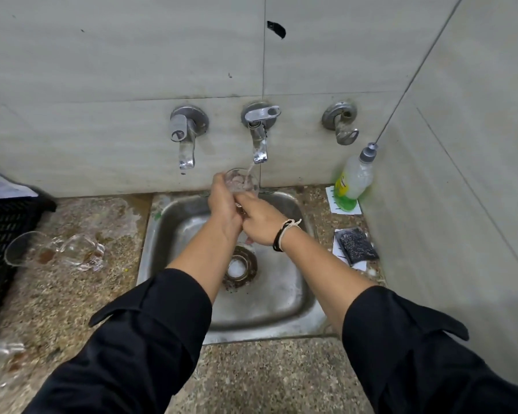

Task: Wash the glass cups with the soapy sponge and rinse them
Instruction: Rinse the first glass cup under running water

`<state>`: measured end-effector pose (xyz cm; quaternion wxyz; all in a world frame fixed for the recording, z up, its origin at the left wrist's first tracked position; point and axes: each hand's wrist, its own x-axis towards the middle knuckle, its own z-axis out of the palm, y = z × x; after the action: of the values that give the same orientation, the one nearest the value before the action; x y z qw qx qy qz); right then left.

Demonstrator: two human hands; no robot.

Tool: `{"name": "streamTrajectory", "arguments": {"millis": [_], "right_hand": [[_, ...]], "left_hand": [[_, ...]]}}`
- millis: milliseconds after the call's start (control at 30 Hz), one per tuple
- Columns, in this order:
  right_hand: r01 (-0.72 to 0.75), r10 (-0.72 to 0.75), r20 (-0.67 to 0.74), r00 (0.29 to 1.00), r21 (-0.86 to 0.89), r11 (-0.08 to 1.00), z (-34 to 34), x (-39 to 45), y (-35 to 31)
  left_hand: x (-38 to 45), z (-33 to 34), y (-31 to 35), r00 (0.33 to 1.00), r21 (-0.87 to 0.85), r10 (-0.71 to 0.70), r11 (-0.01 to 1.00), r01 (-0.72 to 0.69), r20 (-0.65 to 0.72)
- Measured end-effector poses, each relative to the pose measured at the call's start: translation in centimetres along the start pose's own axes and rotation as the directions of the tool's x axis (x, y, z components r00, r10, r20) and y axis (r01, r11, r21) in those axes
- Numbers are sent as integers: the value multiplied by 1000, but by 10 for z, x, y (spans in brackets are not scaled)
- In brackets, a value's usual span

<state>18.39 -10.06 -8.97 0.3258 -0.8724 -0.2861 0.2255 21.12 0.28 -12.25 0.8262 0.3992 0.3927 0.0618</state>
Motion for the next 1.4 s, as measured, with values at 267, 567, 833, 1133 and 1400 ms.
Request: {"name": "streamTrajectory", "arguments": {"millis": [267, 567, 833, 1133, 1400], "right_hand": [[19, -26, -5, 1000, -566, 824, -31, -2, 20], [116, 133, -634, 762, 336, 935, 9, -38, 50], [-117, 257, -252, 933, 463, 878, -31, 3, 14], [-317, 372, -165, 913, 284, 905, -53, 42, -13], [-37, -8, -305, 952, -141, 989, -38, 22, -23]], "left_hand": [[-14, -3, -9, 954, 47, -148, 989, 141, 261], [-21, -14, 2, 852, -80, -333, 915, 395, 403], [-21, -22, -12, 908, 205, -139, 977, 60, 395], [-9, -23, -2, 935, 111, 77, 986, -122, 346], [4, -30, 8, 966, -75, 26, 997, -7, 255]]}}
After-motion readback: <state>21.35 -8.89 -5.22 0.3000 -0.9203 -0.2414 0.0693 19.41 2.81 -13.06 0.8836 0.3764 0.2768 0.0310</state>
